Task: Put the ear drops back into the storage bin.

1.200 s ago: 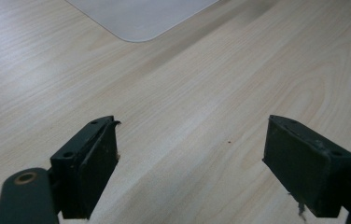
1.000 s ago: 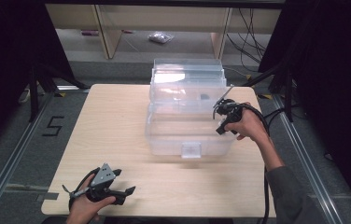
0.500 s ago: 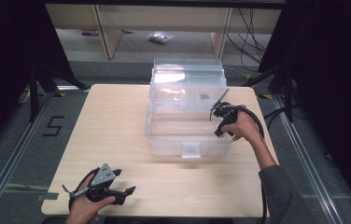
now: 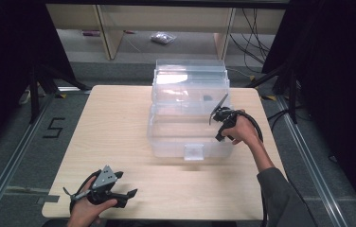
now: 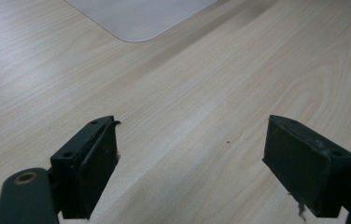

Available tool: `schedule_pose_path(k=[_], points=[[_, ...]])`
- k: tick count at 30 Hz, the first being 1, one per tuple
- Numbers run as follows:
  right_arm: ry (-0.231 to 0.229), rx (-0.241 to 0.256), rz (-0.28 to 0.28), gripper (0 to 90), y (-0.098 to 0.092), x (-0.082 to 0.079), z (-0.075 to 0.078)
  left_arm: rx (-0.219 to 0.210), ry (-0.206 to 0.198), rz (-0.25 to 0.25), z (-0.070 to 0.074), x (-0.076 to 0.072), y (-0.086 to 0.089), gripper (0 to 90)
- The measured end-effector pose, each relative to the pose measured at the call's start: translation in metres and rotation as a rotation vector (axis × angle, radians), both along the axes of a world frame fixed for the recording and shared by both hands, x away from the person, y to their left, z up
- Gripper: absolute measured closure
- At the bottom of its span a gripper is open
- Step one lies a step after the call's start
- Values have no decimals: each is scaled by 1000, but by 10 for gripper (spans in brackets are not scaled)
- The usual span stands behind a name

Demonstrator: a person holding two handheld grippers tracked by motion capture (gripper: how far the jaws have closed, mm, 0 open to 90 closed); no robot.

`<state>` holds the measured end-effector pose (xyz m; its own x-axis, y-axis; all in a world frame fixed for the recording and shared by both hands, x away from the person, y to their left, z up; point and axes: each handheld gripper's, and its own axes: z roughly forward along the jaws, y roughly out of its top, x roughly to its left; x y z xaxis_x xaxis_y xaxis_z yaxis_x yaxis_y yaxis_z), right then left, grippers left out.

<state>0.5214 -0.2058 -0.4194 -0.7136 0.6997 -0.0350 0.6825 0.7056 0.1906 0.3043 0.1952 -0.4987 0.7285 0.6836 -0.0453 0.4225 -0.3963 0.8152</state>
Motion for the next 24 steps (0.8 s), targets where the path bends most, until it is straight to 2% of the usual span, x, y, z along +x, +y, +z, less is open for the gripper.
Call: schedule_pose_path(k=[1, 3, 4, 5, 6, 7, 11, 12, 13, 14, 15, 16, 23, 24], points=[[4, 1, -21, 600, 1, 0, -1, 0, 1, 0, 0, 0, 0, 170], [2, 1, -1, 600, 0, 2, -2, -1, 0, 0, 0, 0, 0, 170], [8, -1, -15, 601, 1, 2, -3, -1, 0, 0, 0, 0, 0, 170], [7, -8, -9, 601, 0, 3, -4, -1, 0, 0, 0, 0, 0, 170], [3, -10, 20, 601, -1, 4, -6, -1, 0, 0, 0, 0, 0, 170], [17, -11, -11, 601, 1, 3, -6, 0, 0, 0, 0, 0, 0, 170], [17, -16, -5, 600, 1, 5, -9, 4, 2, -1, 0, 0, 0, 170], [28, -19, -30, 600, 3, 4, -9, -2, -1, -1, 0, 0, 0, 170], [33, -24, -22, 600, 3, 5, -10, 2, 2, -2, 0, 0, 0, 170], [38, -22, -37, 600, 4, 5, -11, 0, 0, -1, 0, 0, 0, 170], [34, -22, -28, 600, 3, 6, -12, 0, 0, -1, 0, 0, 0, 170], [17, -28, 7, 600, 1, 8, -14, 0, 0, -1, 0, 0, 0, 170], [40, -23, -41, 600, 3, 8, -14, 0, 1, -1, 0, 0, 0, 170], [40, -25, -41, 600, 3, 8, -14, 14, 7, 0, 1, -1, 0, 170]])
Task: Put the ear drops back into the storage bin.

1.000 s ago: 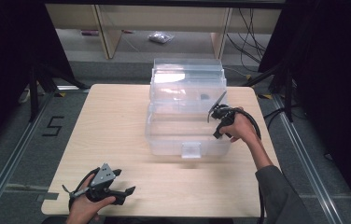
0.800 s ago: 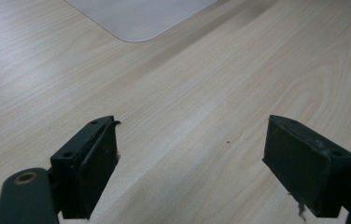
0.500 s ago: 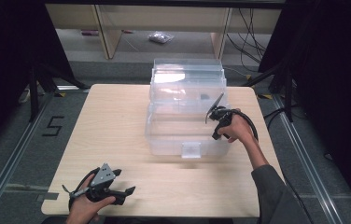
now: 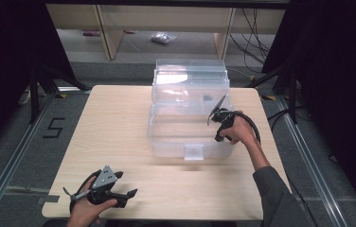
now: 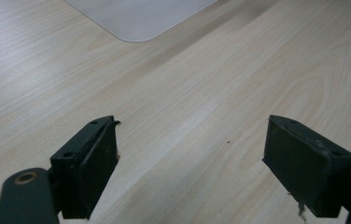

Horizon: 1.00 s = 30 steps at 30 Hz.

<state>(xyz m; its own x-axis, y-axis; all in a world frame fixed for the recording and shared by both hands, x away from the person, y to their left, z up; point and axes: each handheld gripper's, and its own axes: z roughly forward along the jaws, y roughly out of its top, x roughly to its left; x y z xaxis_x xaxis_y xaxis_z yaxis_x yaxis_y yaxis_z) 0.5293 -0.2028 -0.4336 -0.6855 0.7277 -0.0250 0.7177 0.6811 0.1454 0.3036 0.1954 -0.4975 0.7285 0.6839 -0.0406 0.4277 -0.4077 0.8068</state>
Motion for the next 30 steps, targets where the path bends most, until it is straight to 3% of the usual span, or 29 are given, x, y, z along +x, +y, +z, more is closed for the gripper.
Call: schedule_pose_path(k=[2, 7, 10, 13, 14, 15, 20, 21, 30], points=[[6, -3, 20, 600, -1, 1, 0, -2, -1, -1, 0, 0, 0, 171], [2, -2, 3, 599, 0, 0, 0, -11, -5, -1, -1, 0, 0, 170], [7, -10, 1, 598, 0, -1, 1, 17, -6, -4, 0, 1, 1, 170], [3, -2, -1, 598, 0, -1, 2, -1, -1, -2, 0, 0, 0, 170], [-18, 5, 35, 595, -3, -1, 3, -6, -5, 0, -1, 0, -1, 170], [-8, 9, 5, 592, -2, -2, 6, 1, -1, 0, 0, 0, 0, 170], [-51, 50, 17, 537, -7, -5, 14, -5, -5, 1, -1, 0, 0, 170], [-43, 57, -6, 532, -6, -7, 17, -14, -8, -1, -1, 1, -1, 170], [-143, 115, -5, 409, -9, -19, 45, -13, -7, 0, -1, 1, -1, 170]])
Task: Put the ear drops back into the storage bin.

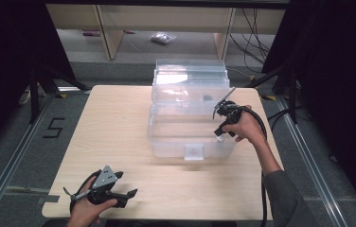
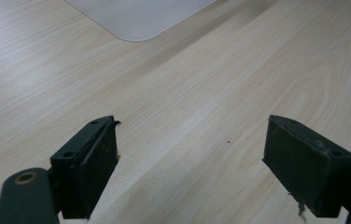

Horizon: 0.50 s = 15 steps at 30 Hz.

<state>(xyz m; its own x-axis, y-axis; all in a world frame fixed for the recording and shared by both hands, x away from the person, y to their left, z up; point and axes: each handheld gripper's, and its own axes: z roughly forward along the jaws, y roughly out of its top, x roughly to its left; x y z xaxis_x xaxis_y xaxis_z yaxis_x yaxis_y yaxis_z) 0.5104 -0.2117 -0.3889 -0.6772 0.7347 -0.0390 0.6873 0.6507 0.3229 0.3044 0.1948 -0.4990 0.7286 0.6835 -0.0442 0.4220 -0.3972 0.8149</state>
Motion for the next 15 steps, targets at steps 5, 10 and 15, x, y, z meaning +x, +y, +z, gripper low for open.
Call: schedule_pose_path(k=[5, 10, 15], points=[[-36, 17, 3, 355, 0, -8, 8, 0, 0, 1, 0, 0, 0, 171], [-47, 37, 0, 325, 0, -14, 12, 0, 0, 2, 0, 0, 0, 171], [-70, 53, 18, 305, 0, -19, 16, 0, 0, 2, 0, 0, 0, 170]])
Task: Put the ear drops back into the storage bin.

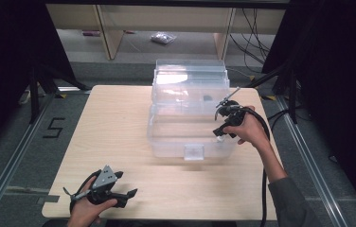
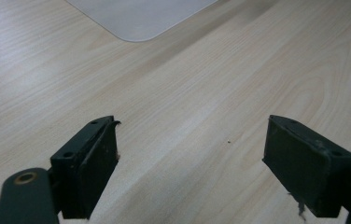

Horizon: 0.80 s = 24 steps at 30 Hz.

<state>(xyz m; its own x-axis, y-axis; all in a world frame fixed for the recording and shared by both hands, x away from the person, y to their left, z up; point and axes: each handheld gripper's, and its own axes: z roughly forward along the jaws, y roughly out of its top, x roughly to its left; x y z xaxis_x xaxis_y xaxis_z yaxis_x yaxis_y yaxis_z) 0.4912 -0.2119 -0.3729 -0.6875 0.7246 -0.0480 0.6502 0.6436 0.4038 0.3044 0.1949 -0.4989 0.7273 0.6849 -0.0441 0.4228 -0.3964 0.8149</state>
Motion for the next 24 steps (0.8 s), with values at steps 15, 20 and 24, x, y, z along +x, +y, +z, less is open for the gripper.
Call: schedule_pose_path(k=[15, 20, 24], points=[[-50, 40, 17, 247, 4, -21, 13, 10, 1, 1, 1, 0, 0, 171], [-33, 56, -3, 245, 8, -31, 14, 1, -2, 0, 0, 0, 0, 171], [-75, 57, 39, 242, 6, -33, 14, 1, -1, 0, 0, 0, 0, 170]])
